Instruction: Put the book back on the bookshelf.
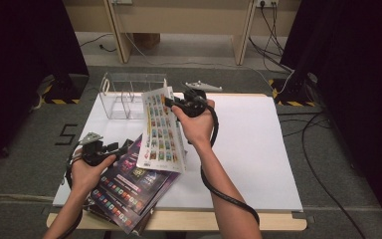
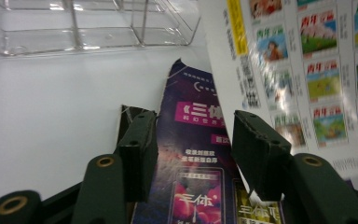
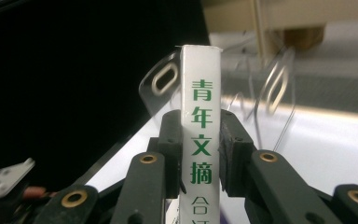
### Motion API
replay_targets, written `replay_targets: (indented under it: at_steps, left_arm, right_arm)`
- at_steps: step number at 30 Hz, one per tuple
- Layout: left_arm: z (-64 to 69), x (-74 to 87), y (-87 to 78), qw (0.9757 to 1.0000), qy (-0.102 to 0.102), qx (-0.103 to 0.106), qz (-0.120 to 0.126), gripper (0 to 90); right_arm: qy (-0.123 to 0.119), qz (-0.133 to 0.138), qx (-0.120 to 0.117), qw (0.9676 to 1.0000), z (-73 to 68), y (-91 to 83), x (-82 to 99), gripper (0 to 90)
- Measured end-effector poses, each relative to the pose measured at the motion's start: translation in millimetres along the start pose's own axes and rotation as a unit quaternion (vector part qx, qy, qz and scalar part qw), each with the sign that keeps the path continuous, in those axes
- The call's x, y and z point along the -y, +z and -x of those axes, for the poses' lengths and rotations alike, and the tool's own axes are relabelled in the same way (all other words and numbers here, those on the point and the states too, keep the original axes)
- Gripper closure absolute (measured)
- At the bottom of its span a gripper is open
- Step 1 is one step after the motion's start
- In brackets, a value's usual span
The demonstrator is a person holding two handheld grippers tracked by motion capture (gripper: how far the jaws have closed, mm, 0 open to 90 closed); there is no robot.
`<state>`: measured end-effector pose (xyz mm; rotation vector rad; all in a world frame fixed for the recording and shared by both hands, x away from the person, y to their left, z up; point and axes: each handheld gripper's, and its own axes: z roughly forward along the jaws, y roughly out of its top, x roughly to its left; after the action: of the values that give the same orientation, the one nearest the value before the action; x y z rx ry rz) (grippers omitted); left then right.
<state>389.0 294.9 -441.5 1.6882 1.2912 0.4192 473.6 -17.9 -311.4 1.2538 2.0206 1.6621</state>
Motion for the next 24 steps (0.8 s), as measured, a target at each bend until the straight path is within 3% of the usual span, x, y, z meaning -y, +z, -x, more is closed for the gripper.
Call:
replay_targets:
  at_steps: [1,3,7,13,17,24]
  left_arm:
    - [-0.9,1.5,-2.9,1.0000,-0.004,-0.001,0.006,49.5]
    - [-1.5,5.8,-11.4,0.9997,-0.007,-0.007,0.024,49.5]
    - [-3.0,12.5,-19.2,0.9992,-0.008,-0.016,0.035,49.5]
    - [-5.3,17.6,-22.6,0.9989,0.000,-0.031,0.036,49.5]
    - [-6.5,20.3,-22.1,0.9979,0.017,-0.052,0.035,50.0]
    - [-6.5,22.6,-21.4,0.9979,0.021,-0.052,0.031,50.4]
  right_arm:
    - [0.000,0.000,0.000,1.0000,0.0,0.0,0.0,74.3]
    - [-0.011,0.026,0.010,0.9995,-4.5,-0.3,-8.3,74.2]
    - [-0.014,0.044,0.020,0.9988,-6.2,1.4,-17.2,74.3]
    - [-0.019,0.060,0.029,0.9976,-7.4,6.5,-25.8,74.3]
    - [-0.016,0.074,0.033,0.9966,-7.3,12.7,-29.6,74.3]
    - [-0.007,0.095,0.041,0.9946,-7.4,21.2,-39.5,74.3]
